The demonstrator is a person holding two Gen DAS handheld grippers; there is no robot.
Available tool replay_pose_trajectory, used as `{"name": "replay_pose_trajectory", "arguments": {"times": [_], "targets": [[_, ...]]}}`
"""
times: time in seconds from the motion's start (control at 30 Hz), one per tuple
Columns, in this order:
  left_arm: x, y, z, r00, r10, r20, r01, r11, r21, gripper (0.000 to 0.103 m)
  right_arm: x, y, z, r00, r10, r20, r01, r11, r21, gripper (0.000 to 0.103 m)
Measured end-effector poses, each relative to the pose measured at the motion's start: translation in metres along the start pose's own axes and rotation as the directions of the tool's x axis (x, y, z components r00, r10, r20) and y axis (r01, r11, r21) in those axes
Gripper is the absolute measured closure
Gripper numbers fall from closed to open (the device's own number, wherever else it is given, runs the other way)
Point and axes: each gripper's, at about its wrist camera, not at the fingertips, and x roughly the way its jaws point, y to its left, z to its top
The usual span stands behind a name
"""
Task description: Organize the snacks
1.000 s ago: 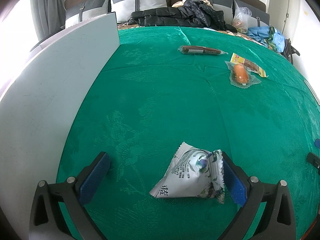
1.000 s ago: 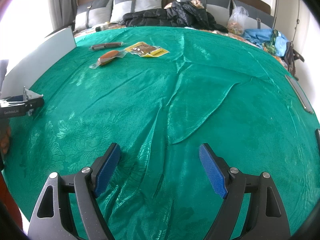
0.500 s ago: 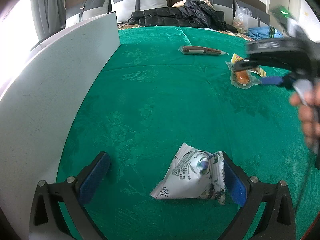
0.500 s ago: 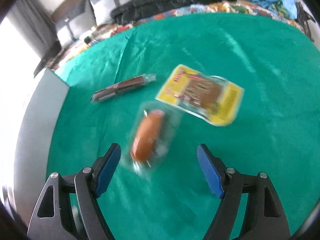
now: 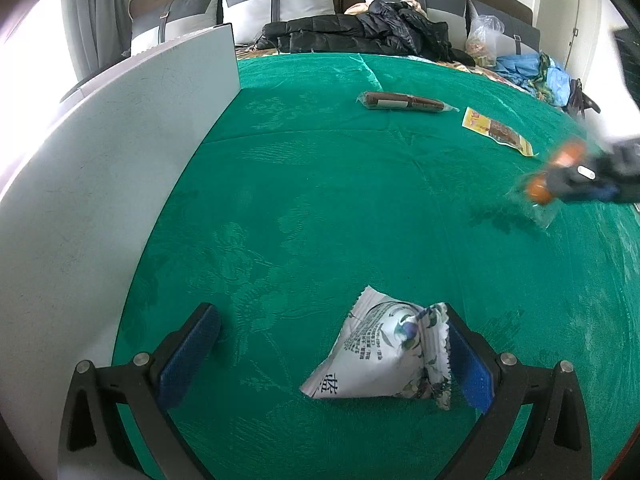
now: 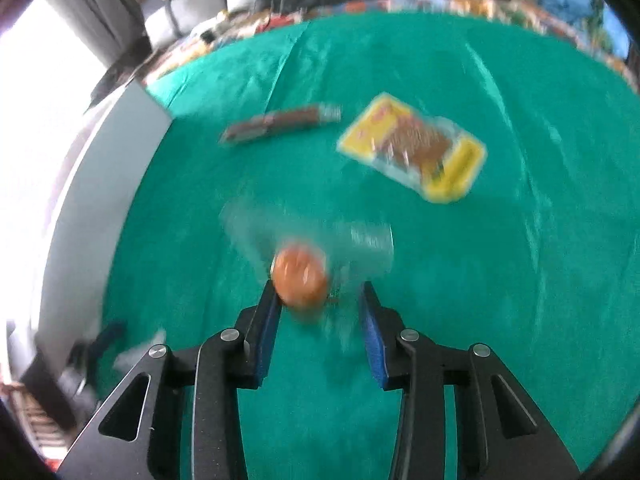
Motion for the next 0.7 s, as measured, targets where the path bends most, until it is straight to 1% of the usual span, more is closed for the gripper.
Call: {"name": "replay_pose_trajectory", "arguments": {"times": [0.1, 0.23, 0.33, 0.37, 0.4, 0.43, 0.47, 0.6, 0.67, 0.7], "targets": [[0.0, 0.0, 0.0, 1.0, 0.0, 0.0, 0.0, 1.0, 0.0, 0.0, -0.016, -0.002, -0.014, 0.998, -0.016, -0.055, 0.015, 0.999, -0.029, 0.063], [0.0, 0.0, 0.0, 1.0, -0.003, 0.0, 0.003, 1.0, 0.001, 0.0, -0.03, -0.007, -0.034, 0.994, -0.007, -0.107, 0.003, 0.999, -0.038, 0.062], [0.001, 0.0, 0.001, 1.0, -0.004, 0.0, 0.004, 1.0, 0.002, 0.0, -0.033, -0.025, -0.059, 0.988, -0.022, -0.154, 0.019, 1.0, -0.02, 0.059], [0.001, 0.0, 0.002, 1.0, -0.004, 0.0, 0.004, 1.0, 0.002, 0.0, -0.033, -0.028, -0.065, 0.987, -0.024, -0.159, 0.022, 1.0, -0.015, 0.057], [0.001, 0.0, 0.002, 1.0, -0.004, 0.0, 0.004, 1.0, 0.002, 0.0, -0.034, -0.034, -0.073, 0.987, -0.038, -0.158, 0.035, 0.999, -0.02, 0.047], [0.002, 0.0, 0.002, 1.0, -0.005, 0.0, 0.005, 1.0, 0.002, 0.0, -0.036, -0.038, -0.078, 0.986, -0.059, -0.157, 0.054, 0.998, -0.033, 0.043], [0.002, 0.0, 0.002, 1.0, -0.005, 0.0, 0.005, 1.0, 0.002, 0.0, -0.039, -0.042, -0.083, 0.985, -0.078, -0.152, 0.072, 0.996, -0.044, 0.041], [0.001, -0.002, 0.002, 1.0, -0.01, 0.001, 0.01, 1.0, 0.005, 0.0, -0.058, -0.067, -0.104, 0.988, -0.073, -0.133, 0.074, 0.997, 0.001, 0.042], [0.001, 0.0, 0.0, 1.0, -0.013, 0.001, 0.013, 1.0, 0.008, 0.0, -0.065, -0.077, -0.107, 0.986, -0.115, -0.123, 0.117, 0.993, 0.009, 0.042], [0.001, -0.001, 0.0, 1.0, -0.013, 0.001, 0.013, 1.0, 0.009, 0.0, -0.068, -0.079, -0.107, 0.986, -0.122, -0.116, 0.125, 0.992, 0.016, 0.04]]}}
